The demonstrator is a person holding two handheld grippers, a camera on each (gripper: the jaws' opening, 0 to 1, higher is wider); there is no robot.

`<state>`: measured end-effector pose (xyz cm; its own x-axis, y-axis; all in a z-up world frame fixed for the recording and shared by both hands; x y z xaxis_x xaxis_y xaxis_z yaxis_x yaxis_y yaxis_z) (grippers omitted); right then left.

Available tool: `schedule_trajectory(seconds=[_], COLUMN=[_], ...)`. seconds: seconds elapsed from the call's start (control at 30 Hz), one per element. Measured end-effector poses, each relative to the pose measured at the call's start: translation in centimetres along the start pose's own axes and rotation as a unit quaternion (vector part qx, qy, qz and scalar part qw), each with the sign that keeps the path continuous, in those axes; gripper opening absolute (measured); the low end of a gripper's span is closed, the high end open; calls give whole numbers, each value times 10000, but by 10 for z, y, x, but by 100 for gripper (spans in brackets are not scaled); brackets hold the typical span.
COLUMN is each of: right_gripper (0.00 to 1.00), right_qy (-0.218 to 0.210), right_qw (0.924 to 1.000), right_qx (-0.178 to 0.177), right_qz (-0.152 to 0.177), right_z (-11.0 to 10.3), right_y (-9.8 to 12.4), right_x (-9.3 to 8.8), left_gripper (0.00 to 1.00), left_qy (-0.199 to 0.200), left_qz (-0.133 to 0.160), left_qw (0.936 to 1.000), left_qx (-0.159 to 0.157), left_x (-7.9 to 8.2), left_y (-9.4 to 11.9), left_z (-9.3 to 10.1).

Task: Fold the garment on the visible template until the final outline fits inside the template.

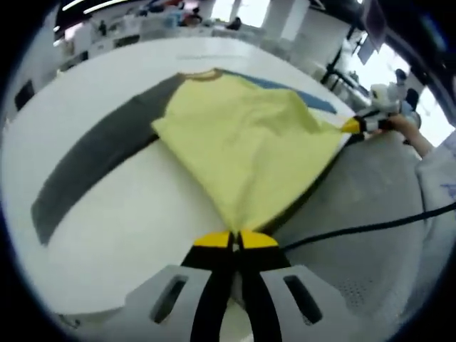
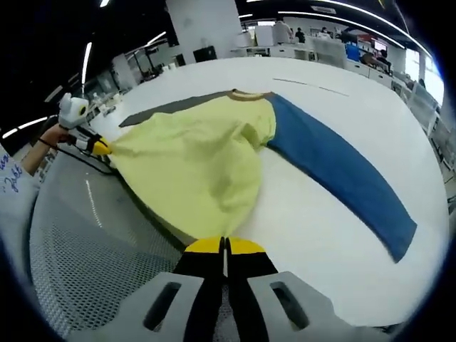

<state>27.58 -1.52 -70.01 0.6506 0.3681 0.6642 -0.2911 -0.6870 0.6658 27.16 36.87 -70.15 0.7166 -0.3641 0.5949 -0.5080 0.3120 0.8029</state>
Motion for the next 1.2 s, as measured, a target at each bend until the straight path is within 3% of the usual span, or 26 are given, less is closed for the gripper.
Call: schedule_trajectory(seconds=[0.27,0.7,0.97,1.2], right_gripper=[1,1,1,1], right_qy=[215,466,572,689], right_qw=[9997,9988,9980,9959], right_qx=[-4,-121,-209,-266], right_qz=[-125,-25,163,519], right_z=[-16,-27,-38,-44], right_y=[12,29,42,54], right_x=[1,12,23,42], left_gripper=[0,0,0,0], left_qy=[105,174,146,85], left_qz=[42,446,517,911], left_qw=[9999,9989,9985,9956], left_qx=[-74,-2,72,195], left_x=[-6,10,8,22], left_y=[14,39,48,62], left_z=[6,8,8,3])
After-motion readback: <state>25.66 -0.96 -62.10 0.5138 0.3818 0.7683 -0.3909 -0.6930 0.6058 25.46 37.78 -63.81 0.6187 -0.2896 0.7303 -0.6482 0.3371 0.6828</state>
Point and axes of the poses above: the point that each gripper's makers call its tool centre point, and the gripper's own axes: y roughly backward along the fingers, z roughly to its right, x roughly out of its top, the point moved 5 cm from there along y, roughly backward along the fingers, and after that the axes turned 14 degrees about x, right-handed, at the moved point
